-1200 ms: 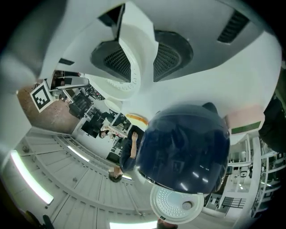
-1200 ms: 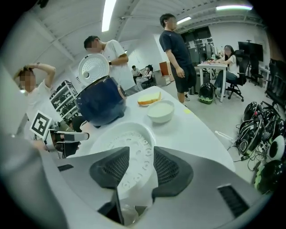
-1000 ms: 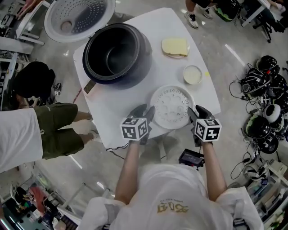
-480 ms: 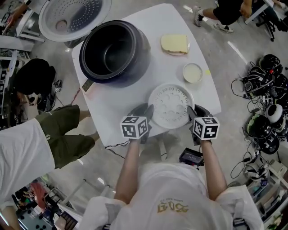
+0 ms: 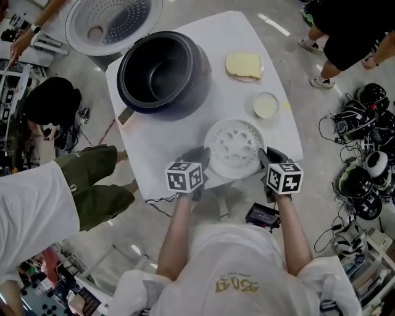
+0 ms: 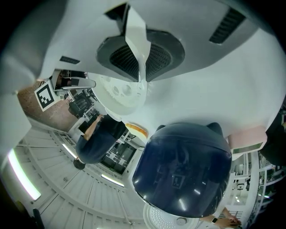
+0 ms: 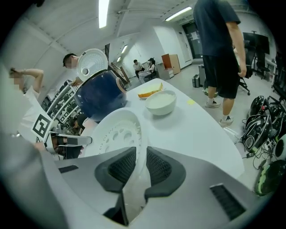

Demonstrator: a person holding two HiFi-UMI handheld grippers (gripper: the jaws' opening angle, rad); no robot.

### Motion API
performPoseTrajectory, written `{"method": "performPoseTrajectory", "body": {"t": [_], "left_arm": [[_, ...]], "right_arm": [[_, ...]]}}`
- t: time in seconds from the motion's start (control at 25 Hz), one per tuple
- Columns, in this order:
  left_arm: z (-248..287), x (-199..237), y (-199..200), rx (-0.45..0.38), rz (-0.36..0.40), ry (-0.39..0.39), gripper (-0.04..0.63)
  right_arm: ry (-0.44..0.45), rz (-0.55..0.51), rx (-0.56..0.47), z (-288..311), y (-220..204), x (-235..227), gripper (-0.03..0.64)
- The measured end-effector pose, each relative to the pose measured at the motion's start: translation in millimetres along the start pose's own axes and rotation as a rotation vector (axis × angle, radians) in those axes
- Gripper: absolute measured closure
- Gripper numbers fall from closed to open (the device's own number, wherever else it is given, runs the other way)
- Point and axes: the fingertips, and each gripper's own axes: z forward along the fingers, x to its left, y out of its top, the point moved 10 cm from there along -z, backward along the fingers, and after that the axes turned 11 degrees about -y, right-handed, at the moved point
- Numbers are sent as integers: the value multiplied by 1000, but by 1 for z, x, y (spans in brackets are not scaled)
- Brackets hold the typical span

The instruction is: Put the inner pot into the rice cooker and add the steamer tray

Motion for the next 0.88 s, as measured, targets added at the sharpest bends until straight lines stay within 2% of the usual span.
{"method": "performPoseTrajectory", "body": {"t": [0.88], "left_arm": [[-56,-28,43,-149,19,12,546]], "right_arm": [[122,35,-144,-50,59,29,563]]}}
